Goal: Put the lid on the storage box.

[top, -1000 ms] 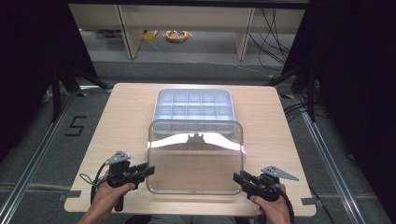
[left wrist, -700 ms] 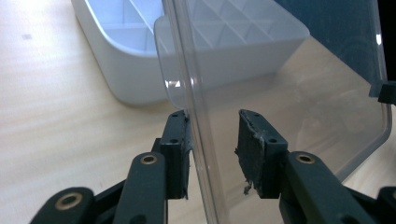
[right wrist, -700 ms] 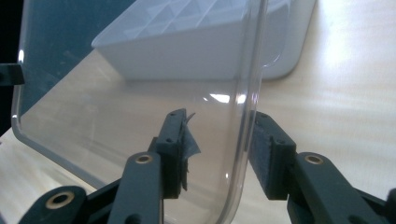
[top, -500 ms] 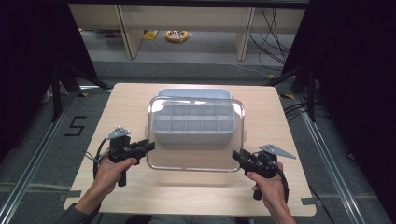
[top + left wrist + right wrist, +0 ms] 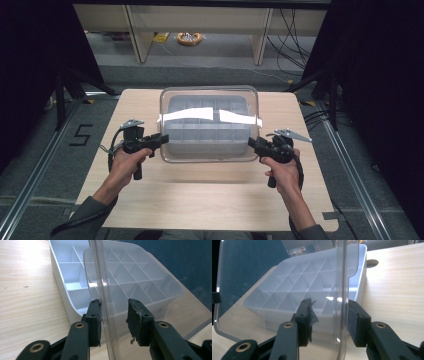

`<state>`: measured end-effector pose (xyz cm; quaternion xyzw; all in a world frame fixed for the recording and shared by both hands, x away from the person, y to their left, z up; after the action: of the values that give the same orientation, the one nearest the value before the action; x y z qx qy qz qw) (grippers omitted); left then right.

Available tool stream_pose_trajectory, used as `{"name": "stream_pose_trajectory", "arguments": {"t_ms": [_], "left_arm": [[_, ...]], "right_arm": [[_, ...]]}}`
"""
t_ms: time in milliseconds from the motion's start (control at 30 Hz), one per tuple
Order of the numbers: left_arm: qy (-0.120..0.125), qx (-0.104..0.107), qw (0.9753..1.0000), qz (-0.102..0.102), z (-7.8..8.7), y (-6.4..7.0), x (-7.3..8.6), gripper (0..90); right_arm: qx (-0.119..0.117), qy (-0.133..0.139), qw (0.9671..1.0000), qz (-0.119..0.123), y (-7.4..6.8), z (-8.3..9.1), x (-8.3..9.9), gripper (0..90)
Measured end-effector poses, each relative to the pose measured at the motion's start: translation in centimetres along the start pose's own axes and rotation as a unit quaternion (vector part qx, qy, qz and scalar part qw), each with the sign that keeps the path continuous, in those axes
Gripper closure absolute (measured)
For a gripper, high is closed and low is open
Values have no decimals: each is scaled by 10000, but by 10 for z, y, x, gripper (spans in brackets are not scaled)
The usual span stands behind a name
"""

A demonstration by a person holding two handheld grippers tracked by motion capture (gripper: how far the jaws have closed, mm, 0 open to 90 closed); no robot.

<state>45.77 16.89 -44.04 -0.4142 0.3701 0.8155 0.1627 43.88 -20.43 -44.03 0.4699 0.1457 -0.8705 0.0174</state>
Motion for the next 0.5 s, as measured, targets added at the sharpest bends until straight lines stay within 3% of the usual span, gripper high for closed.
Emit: {"name": "stream_pose_trajectory", "arguments": {"t_ms": [67,100,167,200,267,300,333,367,400,433,500], "left_arm": [[12,-58,10000,-10,-2,-4,-6,632],[2,-83,10000,-8,-4,-6,-9,632],[7,-126,9999,18,-7,-9,-17,631],[11,-151,9999,19,-8,-10,-21,630],[52,-162,9999,7,-11,-12,-29,630],[53,-173,9998,11,-13,-13,-33,630],[64,-172,9998,10,-14,-13,-36,630],[53,-172,9998,25,-16,-14,-38,629],[69,-166,9998,54,-18,-15,-40,629],[80,-200,9997,85,-20,-17,-41,628],[76,-234,9996,137,-25,-20,-44,627]], "right_arm": [[67,-10,10000,71,0,-5,-7,597],[27,13,10000,43,-1,-8,-11,597],[161,-5,9999,-20,-5,-12,-17,597],[173,69,9997,136,-3,-16,-21,597],[174,-28,9998,-51,-6,-18,-26,596],[126,70,9999,-15,-4,-21,-29,595],[150,14,9997,-166,-5,-24,-31,593],[216,46,9997,-107,-2,-27,-33,591],[137,6,9997,-218,-3,-28,-34,591],[232,39,9996,-125,0,-32,-35,590],[191,7,9996,-224,0,-35,-37,590]]}}
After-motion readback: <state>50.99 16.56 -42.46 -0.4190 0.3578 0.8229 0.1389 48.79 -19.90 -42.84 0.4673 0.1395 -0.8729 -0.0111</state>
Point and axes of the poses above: each handheld gripper's, and its own axes: z roughly backward along the jaws, x roughly out of its underside, y roughly to its right, the point moved 4 cm from there along -z, roughly forward along the jaws, and after that the axes turned 14 degrees about x, right-handed, at the moved point
